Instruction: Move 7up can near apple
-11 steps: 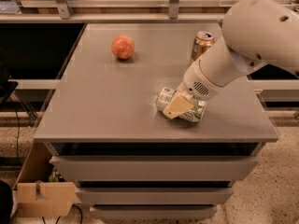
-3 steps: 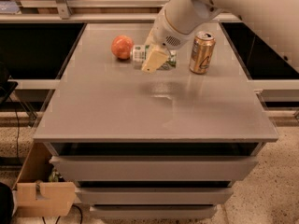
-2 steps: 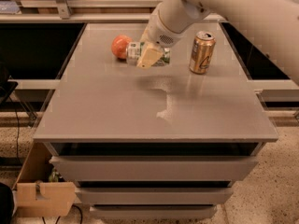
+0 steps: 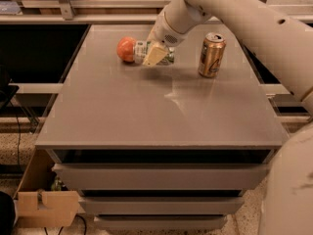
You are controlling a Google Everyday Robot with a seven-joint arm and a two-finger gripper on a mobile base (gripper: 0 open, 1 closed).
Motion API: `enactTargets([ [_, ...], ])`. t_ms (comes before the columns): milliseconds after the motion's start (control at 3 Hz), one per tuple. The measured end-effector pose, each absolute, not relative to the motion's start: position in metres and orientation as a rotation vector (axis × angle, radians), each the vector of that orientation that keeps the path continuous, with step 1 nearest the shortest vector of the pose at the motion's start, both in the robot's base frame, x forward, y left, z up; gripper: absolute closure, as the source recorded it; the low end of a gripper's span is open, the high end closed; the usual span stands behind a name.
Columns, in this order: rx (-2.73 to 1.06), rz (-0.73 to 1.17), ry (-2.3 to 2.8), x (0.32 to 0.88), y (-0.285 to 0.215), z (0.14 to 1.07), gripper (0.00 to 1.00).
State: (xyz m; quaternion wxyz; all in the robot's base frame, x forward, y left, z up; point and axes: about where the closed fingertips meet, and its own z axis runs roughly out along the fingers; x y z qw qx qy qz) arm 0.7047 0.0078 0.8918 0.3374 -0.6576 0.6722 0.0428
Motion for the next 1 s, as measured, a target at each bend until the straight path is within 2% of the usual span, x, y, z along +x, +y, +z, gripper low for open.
enactTargets([
  [1000, -1.661, 0.101, 1.816, 0.751, -0.005, 0.872, 1.00],
])
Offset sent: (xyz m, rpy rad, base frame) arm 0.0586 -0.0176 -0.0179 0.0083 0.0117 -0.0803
